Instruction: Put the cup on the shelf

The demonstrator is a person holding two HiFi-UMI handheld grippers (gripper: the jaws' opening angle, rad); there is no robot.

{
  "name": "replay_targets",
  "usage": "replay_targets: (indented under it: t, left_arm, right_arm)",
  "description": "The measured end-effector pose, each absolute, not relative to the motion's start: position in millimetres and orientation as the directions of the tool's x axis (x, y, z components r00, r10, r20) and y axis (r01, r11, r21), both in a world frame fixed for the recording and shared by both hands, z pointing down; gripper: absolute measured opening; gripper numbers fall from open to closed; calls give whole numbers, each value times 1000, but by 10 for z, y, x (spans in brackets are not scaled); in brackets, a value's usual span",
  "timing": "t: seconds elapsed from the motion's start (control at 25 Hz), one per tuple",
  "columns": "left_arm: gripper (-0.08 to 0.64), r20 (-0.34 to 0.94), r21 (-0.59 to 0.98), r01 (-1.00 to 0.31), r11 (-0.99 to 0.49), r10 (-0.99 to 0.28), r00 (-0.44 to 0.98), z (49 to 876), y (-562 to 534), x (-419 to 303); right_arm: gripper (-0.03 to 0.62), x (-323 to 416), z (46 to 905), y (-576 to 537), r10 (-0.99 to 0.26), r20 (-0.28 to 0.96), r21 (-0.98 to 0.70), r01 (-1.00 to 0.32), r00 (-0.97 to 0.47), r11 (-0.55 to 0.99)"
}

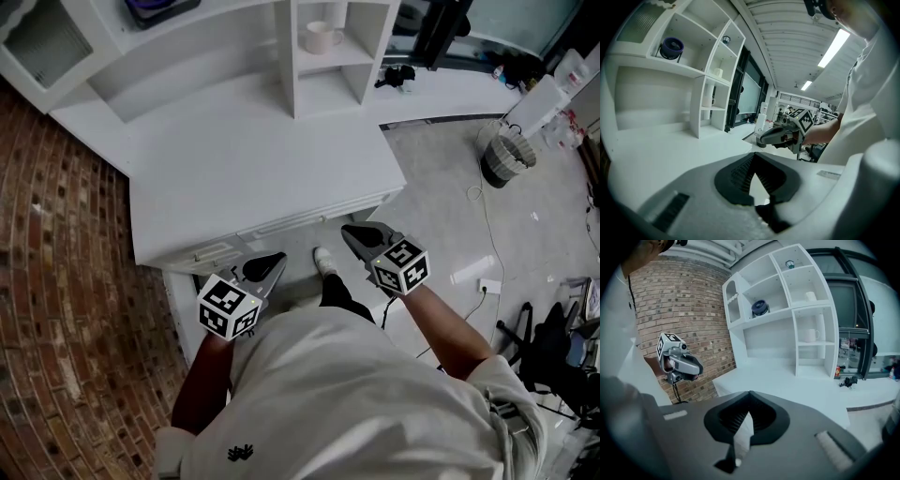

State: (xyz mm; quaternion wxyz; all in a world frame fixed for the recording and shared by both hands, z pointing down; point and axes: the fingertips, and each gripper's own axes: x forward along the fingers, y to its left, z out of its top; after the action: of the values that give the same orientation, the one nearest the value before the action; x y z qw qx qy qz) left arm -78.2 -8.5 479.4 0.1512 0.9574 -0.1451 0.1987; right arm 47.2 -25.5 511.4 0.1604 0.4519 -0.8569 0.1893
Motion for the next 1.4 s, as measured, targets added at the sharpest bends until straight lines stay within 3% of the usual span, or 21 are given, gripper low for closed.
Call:
replay_targets:
  t: [1.4]
  left_arm:
    - [6,432,238,-326,-915,-201,879,4826,-163,-782]
  right_arm:
    - [11,385,5070,-347,-700,448,-165,-821,-556,547]
